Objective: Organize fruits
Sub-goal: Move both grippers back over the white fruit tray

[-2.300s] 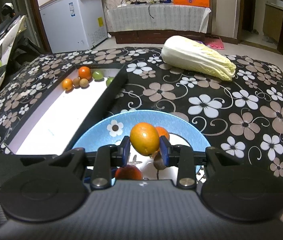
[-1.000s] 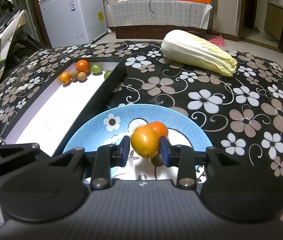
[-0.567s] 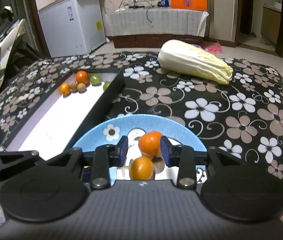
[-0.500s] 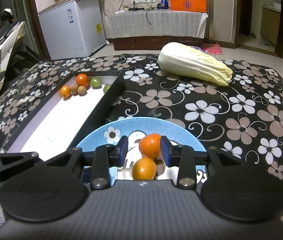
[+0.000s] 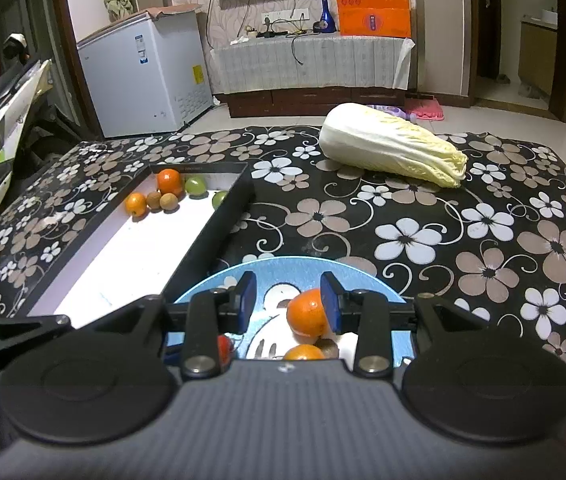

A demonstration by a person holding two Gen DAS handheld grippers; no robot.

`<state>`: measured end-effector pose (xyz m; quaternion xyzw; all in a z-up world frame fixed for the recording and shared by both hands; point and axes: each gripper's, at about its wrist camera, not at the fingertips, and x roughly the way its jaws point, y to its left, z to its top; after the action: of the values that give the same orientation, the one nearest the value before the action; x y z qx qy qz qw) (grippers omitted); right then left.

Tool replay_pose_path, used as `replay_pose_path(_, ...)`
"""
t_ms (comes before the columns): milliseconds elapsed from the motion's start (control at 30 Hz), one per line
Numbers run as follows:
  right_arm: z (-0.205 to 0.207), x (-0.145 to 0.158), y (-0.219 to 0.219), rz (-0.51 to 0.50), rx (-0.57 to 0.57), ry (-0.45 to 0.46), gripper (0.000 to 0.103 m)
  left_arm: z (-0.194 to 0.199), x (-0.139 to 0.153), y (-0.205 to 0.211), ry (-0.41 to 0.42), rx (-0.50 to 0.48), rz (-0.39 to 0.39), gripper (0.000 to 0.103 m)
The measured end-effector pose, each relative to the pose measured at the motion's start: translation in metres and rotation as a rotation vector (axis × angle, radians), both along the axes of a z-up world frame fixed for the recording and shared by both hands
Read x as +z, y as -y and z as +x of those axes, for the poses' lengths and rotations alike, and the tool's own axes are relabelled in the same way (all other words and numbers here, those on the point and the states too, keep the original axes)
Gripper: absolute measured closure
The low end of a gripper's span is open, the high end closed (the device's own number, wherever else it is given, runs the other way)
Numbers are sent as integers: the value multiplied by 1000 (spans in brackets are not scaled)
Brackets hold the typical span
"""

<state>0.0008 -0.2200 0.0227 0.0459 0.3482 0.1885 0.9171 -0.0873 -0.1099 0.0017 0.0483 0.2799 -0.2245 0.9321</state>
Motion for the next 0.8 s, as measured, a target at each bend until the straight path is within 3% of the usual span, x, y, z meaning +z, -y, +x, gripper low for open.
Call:
replay_pose_path(467, 3, 3, 0, 32, -29, 18, 65, 2, 5, -11, 5, 62, -3, 53)
replay_pose_path(800, 7, 6, -18, 44, -5, 32, 65, 10, 4, -31, -11, 162, 15, 53)
